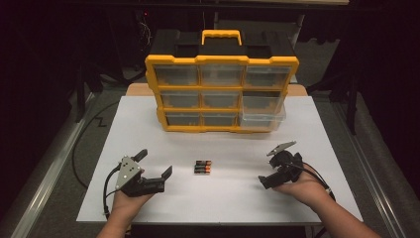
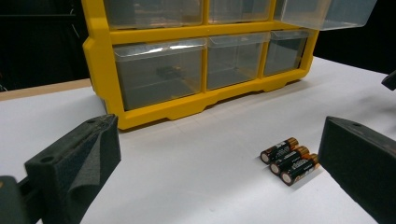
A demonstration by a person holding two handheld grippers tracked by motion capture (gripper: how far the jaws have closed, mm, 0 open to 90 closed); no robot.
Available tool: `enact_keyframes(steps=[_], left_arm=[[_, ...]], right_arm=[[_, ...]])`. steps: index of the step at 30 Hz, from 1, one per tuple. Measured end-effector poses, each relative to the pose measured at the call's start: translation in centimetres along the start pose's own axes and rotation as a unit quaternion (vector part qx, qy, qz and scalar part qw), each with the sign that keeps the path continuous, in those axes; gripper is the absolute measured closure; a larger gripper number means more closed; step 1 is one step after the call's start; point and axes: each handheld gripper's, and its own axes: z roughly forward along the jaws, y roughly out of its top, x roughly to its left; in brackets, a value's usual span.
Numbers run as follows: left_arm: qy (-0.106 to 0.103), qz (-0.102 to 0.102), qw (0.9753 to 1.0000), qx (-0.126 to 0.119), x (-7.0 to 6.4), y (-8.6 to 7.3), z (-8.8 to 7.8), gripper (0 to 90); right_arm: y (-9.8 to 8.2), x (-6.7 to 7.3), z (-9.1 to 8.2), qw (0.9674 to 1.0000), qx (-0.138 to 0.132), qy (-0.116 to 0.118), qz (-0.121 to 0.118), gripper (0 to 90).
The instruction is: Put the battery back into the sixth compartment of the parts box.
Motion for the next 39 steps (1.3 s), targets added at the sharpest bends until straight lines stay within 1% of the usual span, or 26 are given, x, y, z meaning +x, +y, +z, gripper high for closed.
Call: enact_keyframes(steps=[1, 3, 5, 7, 8, 10, 12, 16, 20, 21, 22, 26, 28, 29, 30, 31, 33, 34, 35, 36, 37, 39], left_arm=[[-0.001, 0.001, 1.0, 0.0, 0.0, 0.0, 0.0, 0.5], [-0.003, 0.003, 1.0, -0.002, -0.1, 0.0, 0.0, 0.5], [-0.002, 0.004, 1.0, -0.002, -0.1, 0.0, 0.0, 0.5], [-0.003, 0.004, 1.0, -0.002, -0.1, 0.0, 0.0, 0.5], [-0.003, 0.004, 1.0, -0.003, -0.1, 0.0, 0.0, 0.5], [-0.004, 0.004, 1.0, -0.002, -0.1, 0.0, 0.0, 0.5], [-0.005, 0.003, 1.0, -0.003, -0.1, 0.0, 0.0, 0.5], [-0.005, 0.002, 1.0, -0.003, -0.1, 0.0, 0.0, 0.5], [-0.003, 0.003, 1.0, -0.003, -0.1, 0.0, -0.1, 0.5], [-0.002, 0.004, 1.0, -0.003, -0.1, 0.0, 0.0, 0.5], [-0.002, 0.004, 1.0, -0.002, -0.2, 0.0, 0.0, 0.6], [-0.002, 0.005, 1.0, -0.002, -0.3, 0.0, 0.1, 0.6], [0.0, 0.005, 1.0, -0.002, -0.2, 0.0, 0.0, 0.6], [0.0, 0.005, 1.0, -0.001, -0.2, 0.0, 0.0, 0.6], [-0.001, 0.004, 1.0, -0.001, -0.2, 0.0, 0.0, 0.6], [-0.002, 0.005, 1.0, 0.0, -0.2, 0.0, 0.0, 0.6], [-0.002, 0.006, 1.0, -0.002, -0.2, 0.0, 0.0, 0.6], [-0.002, 0.006, 1.0, -0.001, -0.2, 0.0, 0.0, 0.6], [-0.001, 0.006, 1.0, -0.002, -0.3, 0.0, 0.0, 0.6], [-0.001, 0.006, 1.0, -0.001, -0.2, 0.0, 0.0, 0.6], [0.0, 0.005, 1.0, -0.002, -0.2, 0.0, 0.0, 0.6], [0.002, 0.005, 1.0, -0.003, -0.2, 0.1, -0.1, 0.6]], right_arm=[[0.1, 0.1, 0.0, 1.0, 0.007, 0.001, 0.0, 1.6], [0.2, 0.0, 0.0, 0.9999, 0.014, 0.0, -0.009, 1.5], [0.3, 0.0, 0.0, 0.9997, 0.021, -0.001, -0.012, 1.6], [0.4, 0.1, 0.0, 0.9994, 0.032, 0.004, -0.01, 1.8], [0.5, 0.0, 0.0, 0.9993, 0.034, 0.006, -0.015, 1.9], [0.7, 0.1, 0.1, 0.9986, 0.049, 0.006, -0.017, 2.2], [0.9, 0.0, 0.2, 0.9979, 0.059, 0.009, -0.025, 2.4], [1.5, 0.3, 0.5, 0.9949, 0.092, 0.021, -0.037, 2.0], [2.2, 0.5, 0.4, 0.9926, 0.108, 0.026, -0.049, 2.0], [2.4, 0.7, 0.4, 0.9924, 0.111, 0.028, -0.045, 2.0], [2.6, 0.7, 0.3, 0.9913, 0.118, 0.029, -0.049, 2.0], [3.0, 0.8, 0.3, 0.9885, 0.139, 0.031, -0.05, 2.1], [3.2, 0.9, 0.4, 0.9872, 0.145, 0.034, -0.056, 2.2], [3.3, 0.7, 0.4, 0.9856, 0.15, 0.037, -0.068, 2.3], [3.4, 0.8, 0.3, 0.9854, 0.154, 0.04, -0.06, 2.4], [3.6, 0.8, 0.2, 0.9849, 0.156, 0.045, -0.061, 2.3], [3.7, 0.8, 0.2, 0.9837, 0.158, 0.051, -0.069, 2.4], [3.9, 0.7, 0.2, 0.982, 0.163, 0.052, -0.08, 2.4], [3.9, 0.7, 0.2, 0.9808, 0.168, 0.054, -0.084, 2.4], [4.0, 0.8, 0.3, 0.9802, 0.169, 0.057, -0.086, 2.4], [4.1, 0.9, 0.3, 0.9781, 0.178, 0.057, -0.093, 2.4], [4.2, 1.1, 0.4, 0.9767, 0.18, 0.058, -0.101, 2.7]])
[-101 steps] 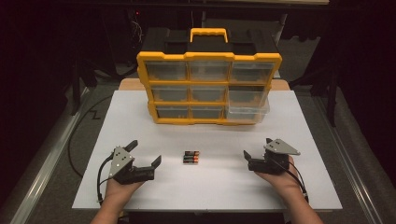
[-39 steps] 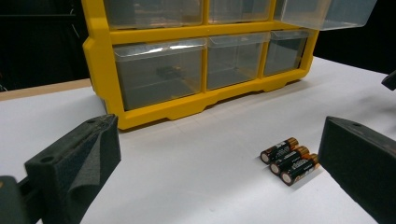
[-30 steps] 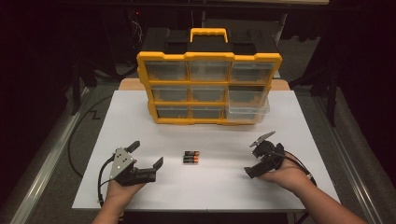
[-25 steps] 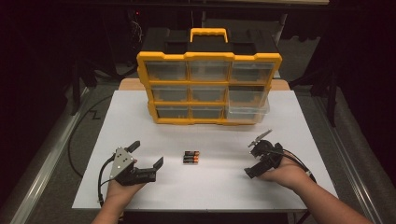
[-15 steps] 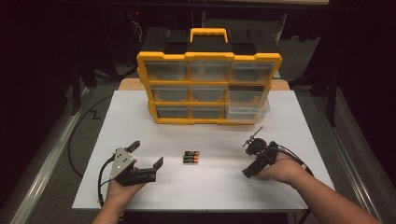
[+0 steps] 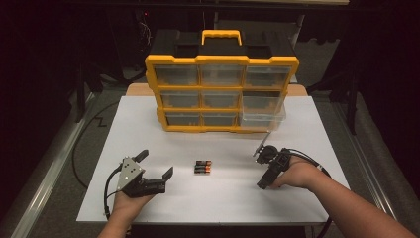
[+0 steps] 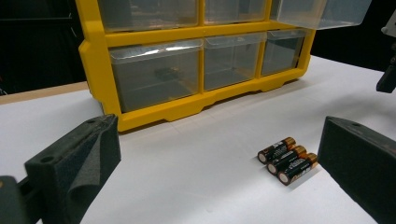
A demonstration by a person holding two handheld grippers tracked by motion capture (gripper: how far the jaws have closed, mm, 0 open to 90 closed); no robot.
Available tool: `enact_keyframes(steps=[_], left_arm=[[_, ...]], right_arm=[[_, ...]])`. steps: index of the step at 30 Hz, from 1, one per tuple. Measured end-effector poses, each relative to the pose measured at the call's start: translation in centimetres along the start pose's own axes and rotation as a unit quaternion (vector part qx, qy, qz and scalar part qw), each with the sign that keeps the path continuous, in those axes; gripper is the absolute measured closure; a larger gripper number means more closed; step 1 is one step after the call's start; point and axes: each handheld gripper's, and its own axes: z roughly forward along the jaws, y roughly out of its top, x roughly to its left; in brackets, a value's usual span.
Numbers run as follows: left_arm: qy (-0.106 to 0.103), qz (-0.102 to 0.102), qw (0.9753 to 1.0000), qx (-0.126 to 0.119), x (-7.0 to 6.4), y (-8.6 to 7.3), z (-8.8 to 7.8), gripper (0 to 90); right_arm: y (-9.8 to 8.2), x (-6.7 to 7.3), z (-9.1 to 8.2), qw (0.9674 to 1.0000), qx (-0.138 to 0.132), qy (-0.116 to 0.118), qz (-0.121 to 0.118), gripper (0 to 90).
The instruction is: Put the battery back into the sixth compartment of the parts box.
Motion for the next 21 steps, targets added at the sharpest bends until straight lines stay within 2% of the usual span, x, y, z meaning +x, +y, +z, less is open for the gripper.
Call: enact_keyframes(steps=[3, 7, 8, 18, 21], left_arm=[[0.002, 0.0, 1.0, -0.002, 0.0, 0.0, -0.1, 0.6], [0.003, 0.001, 1.0, -0.002, 0.1, 0.0, -0.1, 0.6], [0.003, 0.001, 1.0, -0.003, 0.0, 0.0, -0.1, 0.6], [0.002, 0.001, 1.0, -0.005, 0.0, 0.0, -0.1, 0.6], [0.003, 0.001, 1.0, -0.005, 0.0, 0.0, -0.1, 0.6]], right_arm=[[0.3, 0.3, 0.1, 0.9998, 0.003, -0.005, -0.021, 3.5], [0.9, 0.8, 0.0, 0.9985, -0.007, -0.012, -0.053, 3.9], [1.0, 0.9, -0.1, 0.9985, -0.006, -0.01, -0.053, 3.8], [2.2, 2.2, -0.1, 0.9932, -0.015, -0.012, -0.114, 5.7], [2.6, 2.6, 0.0, 0.9922, -0.013, -0.014, -0.123, 6.5]])
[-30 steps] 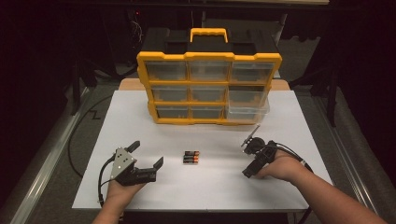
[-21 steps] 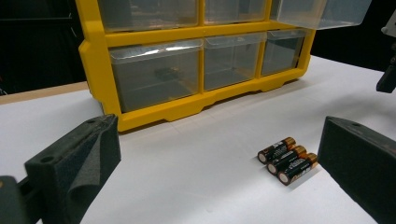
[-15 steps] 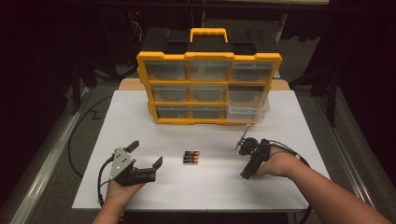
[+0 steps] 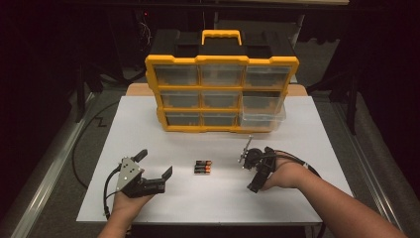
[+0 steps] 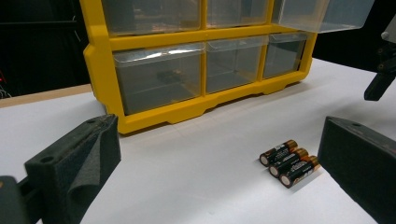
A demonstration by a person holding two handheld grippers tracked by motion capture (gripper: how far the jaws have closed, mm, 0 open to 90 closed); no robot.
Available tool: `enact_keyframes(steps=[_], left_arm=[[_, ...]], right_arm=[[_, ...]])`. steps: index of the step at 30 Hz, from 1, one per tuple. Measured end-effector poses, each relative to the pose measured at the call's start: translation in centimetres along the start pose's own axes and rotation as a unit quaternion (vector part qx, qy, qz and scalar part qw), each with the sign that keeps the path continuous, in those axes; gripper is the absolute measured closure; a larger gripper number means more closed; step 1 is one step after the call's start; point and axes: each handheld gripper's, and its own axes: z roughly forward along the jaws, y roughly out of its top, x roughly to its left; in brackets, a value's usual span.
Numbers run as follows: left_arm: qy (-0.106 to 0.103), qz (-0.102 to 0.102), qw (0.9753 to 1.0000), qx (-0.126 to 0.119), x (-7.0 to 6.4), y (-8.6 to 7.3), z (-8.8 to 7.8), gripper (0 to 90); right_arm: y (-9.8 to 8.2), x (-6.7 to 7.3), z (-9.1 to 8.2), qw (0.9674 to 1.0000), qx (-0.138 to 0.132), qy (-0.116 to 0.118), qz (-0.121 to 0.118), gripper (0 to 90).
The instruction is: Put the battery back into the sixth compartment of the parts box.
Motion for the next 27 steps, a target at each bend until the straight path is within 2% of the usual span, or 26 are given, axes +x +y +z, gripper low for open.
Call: enact_keyframes(steps=[5, 14, 16, 18, 19, 27], left_arm=[[0.0, 0.001, 1.0, 0.0, 0.0, 0.0, 0.0, 0.6], [-0.002, 0.0, 1.0, 0.0, 0.0, 0.0, 0.1, 0.6], [-0.001, 0.001, 1.0, 0.002, 0.0, 0.0, 0.1, 0.6], [-0.001, 0.001, 1.0, 0.002, 0.0, 0.0, 0.2, 0.6], [-0.001, 0.001, 1.0, 0.002, 0.0, 0.0, 0.1, 0.6], [-0.002, 0.002, 1.0, 0.002, 0.0, 0.0, 0.1, 0.6]], right_arm=[[0.9, 0.5, 0.1, 0.9996, -0.001, -0.003, -0.026, 7.3], [2.6, 1.2, 0.2, 0.9986, -0.011, -0.002, -0.052, 9.3], [3.0, 1.2, 0.2, 0.9975, -0.014, -0.003, -0.069, 9.5], [3.4, 1.4, 0.2, 0.9971, -0.016, -0.004, -0.074, 10.1], [3.6, 1.6, 0.1, 0.9977, -0.014, -0.002, -0.067, 10.2], [5.3, 2.5, -0.1, 0.9959, -0.024, -0.001, -0.088, 11.1]])
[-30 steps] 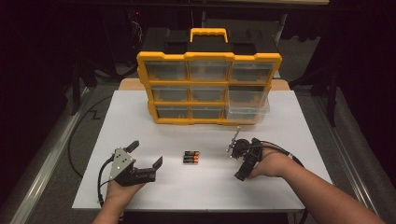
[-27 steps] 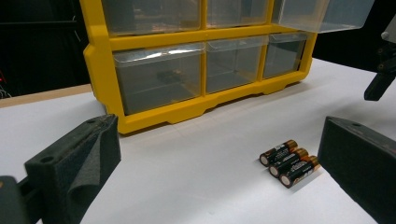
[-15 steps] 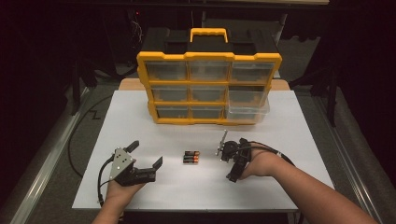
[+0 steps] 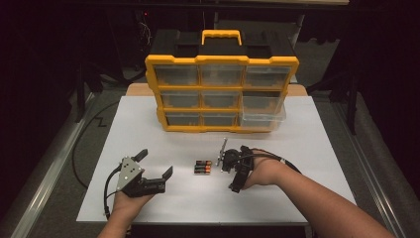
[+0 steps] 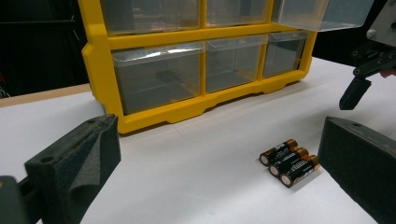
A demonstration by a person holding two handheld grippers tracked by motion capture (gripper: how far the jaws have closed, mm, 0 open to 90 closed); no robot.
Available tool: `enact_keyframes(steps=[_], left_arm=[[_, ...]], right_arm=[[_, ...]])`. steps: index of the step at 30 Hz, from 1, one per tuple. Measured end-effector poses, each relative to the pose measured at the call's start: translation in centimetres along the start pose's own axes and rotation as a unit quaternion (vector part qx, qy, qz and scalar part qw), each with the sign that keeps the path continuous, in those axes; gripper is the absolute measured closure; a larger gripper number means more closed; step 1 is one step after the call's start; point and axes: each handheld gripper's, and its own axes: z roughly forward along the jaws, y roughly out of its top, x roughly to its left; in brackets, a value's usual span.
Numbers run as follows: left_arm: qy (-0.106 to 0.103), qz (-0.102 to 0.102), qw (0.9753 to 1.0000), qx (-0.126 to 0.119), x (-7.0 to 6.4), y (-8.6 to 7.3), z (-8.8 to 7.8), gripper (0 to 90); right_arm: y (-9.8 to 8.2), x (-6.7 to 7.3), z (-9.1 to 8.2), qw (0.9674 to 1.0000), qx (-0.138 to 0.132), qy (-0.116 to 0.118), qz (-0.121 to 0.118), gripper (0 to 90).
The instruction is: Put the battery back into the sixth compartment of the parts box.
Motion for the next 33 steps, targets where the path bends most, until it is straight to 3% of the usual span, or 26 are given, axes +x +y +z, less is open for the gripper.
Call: enact_keyframes(steps=[19, 33], left_arm=[[0.0, -0.003, 1.0, -0.003, 0.1, 0.0, 0.0, 0.6], [-0.003, -0.003, 1.0, -0.002, 0.1, 0.0, 0.0, 0.6]], right_arm=[[3.6, 0.2, -0.4, 0.9991, -0.014, 0.004, -0.04, 17.9], [4.9, 0.1, 0.5, 0.9978, -0.028, 0.018, -0.057, 41.1]])
